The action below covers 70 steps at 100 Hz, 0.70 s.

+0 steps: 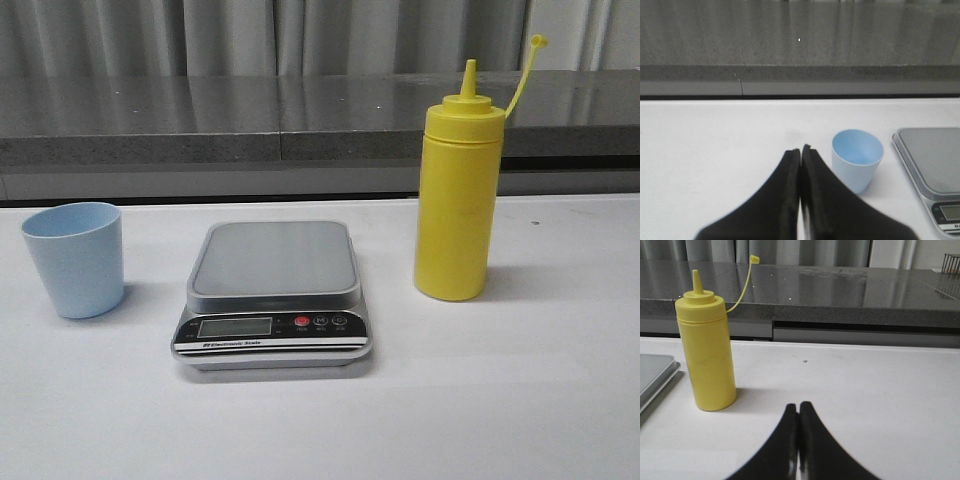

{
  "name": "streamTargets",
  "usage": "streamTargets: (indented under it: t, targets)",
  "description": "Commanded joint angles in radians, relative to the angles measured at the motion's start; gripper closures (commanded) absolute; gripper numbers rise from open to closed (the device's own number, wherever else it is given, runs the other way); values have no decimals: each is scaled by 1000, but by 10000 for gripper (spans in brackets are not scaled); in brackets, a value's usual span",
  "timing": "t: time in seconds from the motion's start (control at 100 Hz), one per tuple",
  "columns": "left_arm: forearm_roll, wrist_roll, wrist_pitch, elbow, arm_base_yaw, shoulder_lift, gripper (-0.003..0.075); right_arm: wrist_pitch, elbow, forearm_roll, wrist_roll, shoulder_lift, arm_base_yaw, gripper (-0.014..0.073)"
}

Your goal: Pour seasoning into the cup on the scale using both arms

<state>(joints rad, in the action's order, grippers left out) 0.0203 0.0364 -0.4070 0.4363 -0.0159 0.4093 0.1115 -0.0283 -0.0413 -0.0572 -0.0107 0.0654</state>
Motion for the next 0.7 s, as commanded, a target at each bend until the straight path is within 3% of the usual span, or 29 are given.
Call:
streamTargets:
  t: [0.0,0.33,0.43,0.62,0.69]
  targets:
    - [2,6,-18,103,1,97,740,-86,15,0,2,-24,-1,654]
    - [28,6,-141,303,1,386,705,-86,15,0,2,-24,-1,654]
    - [28,6,-160,354,-3,462,606,-86,15,0,2,-24,-1,654]
    - [67,6,-164,438,-21,597,307,-86,15,0,2,-24,-1,654]
    - [82,6,-164,466,-30,645,265,-86,15,0,2,-24,-1,654]
